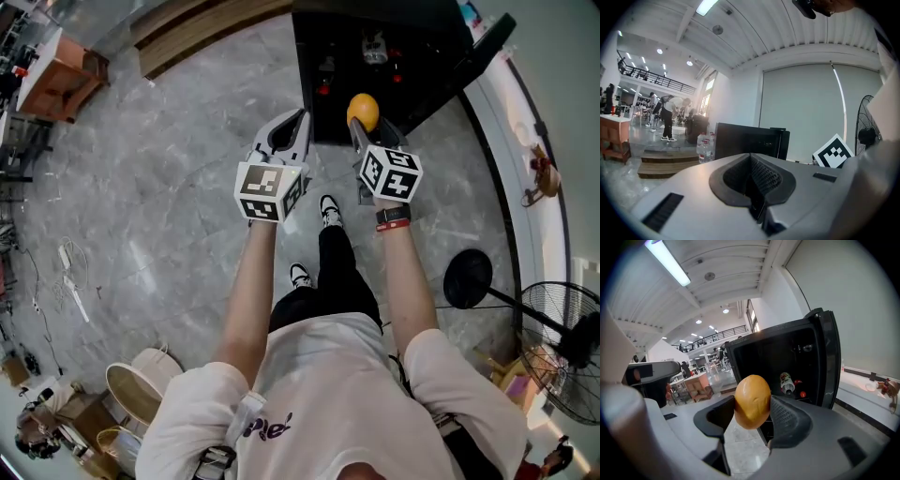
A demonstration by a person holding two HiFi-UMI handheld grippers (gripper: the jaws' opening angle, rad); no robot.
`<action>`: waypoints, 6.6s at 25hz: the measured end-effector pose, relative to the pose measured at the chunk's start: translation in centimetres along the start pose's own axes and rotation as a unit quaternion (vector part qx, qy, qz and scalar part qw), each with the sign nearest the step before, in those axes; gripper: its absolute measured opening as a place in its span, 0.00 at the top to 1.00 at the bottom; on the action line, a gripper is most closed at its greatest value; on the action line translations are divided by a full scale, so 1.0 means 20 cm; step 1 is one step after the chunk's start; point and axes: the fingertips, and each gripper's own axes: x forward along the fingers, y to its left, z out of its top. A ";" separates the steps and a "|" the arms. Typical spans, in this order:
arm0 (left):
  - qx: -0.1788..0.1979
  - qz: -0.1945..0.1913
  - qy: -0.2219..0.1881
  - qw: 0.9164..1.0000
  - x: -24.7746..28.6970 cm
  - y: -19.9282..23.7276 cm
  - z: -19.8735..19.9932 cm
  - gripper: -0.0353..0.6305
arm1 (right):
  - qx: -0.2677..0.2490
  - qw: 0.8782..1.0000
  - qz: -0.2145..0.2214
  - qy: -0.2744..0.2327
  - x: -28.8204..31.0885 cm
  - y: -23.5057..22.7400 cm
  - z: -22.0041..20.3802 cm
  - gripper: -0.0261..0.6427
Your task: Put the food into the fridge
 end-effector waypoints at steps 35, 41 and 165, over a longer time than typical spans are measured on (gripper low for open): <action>0.020 -0.032 0.025 0.999 0.38 0.16 -0.55 0.92 | 0.066 0.997 0.032 0.011 0.79 -0.19 -0.23 0.58; 0.012 -0.022 0.022 0.999 0.41 0.25 -0.61 0.92 | 0.060 0.998 0.019 0.013 0.93 -0.25 -0.23 0.58; -0.002 -0.025 0.044 0.999 -0.02 0.16 -0.18 0.92 | -0.071 0.997 -0.027 0.018 0.15 -0.18 0.16 0.69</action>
